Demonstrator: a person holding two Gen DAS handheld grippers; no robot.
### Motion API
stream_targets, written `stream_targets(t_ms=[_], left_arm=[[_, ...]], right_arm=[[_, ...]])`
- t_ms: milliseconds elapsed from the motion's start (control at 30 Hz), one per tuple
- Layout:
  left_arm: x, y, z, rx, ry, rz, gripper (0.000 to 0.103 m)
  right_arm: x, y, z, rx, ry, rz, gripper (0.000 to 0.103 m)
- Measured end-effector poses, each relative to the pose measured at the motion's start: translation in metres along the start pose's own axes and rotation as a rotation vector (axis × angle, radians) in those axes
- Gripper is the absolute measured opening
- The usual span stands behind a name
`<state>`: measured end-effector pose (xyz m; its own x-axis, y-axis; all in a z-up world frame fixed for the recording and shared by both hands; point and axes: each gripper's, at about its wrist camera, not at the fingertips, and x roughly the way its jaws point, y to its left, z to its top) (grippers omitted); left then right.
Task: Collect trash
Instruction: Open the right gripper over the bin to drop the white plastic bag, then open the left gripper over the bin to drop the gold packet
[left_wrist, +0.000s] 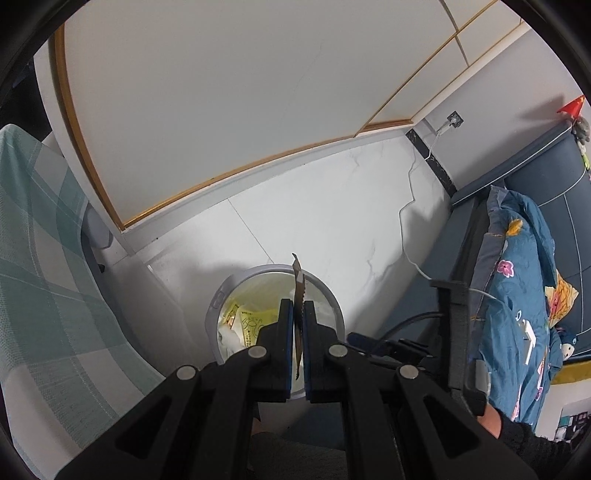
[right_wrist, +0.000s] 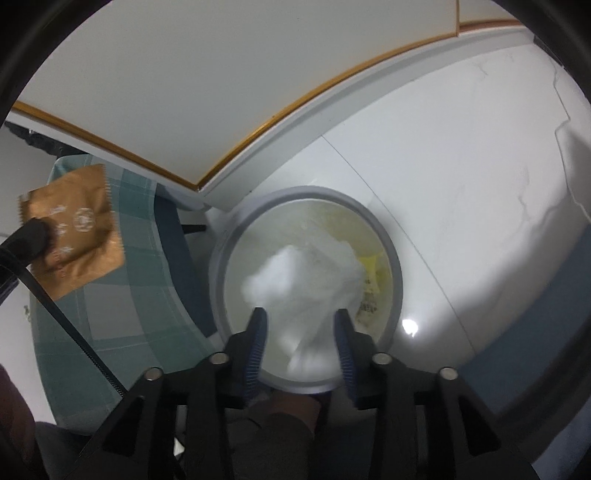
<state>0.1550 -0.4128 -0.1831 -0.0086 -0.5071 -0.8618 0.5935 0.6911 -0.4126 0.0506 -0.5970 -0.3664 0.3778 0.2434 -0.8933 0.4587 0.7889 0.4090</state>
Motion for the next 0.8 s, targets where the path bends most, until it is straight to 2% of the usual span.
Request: stream_targets(t_ms=[100,300,467,667,800], left_arm=[[0.006,0.002,0.000,-0.006,0.015,-0.001,0.000],[0.025,0.003,-0.001,-0.021,0.073,-0.017,0.000],[0.040,0.000,-0.004,-0.029,0.139,-0.051,0.001],[0.057,-0.007,-0.005,-0.028,0.219,-0.028,0.001],[0.074,-0.013,-0.008,-0.023,0.310,-0.010,0.001]], right_arm=[[-0.007,-0.002,0.001,-0.011,-0.022,0.018,0.046],[-0.025,-0.010,-0.006,0.045,-0.079,0.036,0.052],[-0.045,-0.019,-0.012,0.085,-0.152,-0.022,0.055],[-0.060,-0.025,-0.017,0.125,-0.206,-0.034,0.058],[-0.066,-0.030,-0.019,0.150,-0.217,-0.059,0.063]])
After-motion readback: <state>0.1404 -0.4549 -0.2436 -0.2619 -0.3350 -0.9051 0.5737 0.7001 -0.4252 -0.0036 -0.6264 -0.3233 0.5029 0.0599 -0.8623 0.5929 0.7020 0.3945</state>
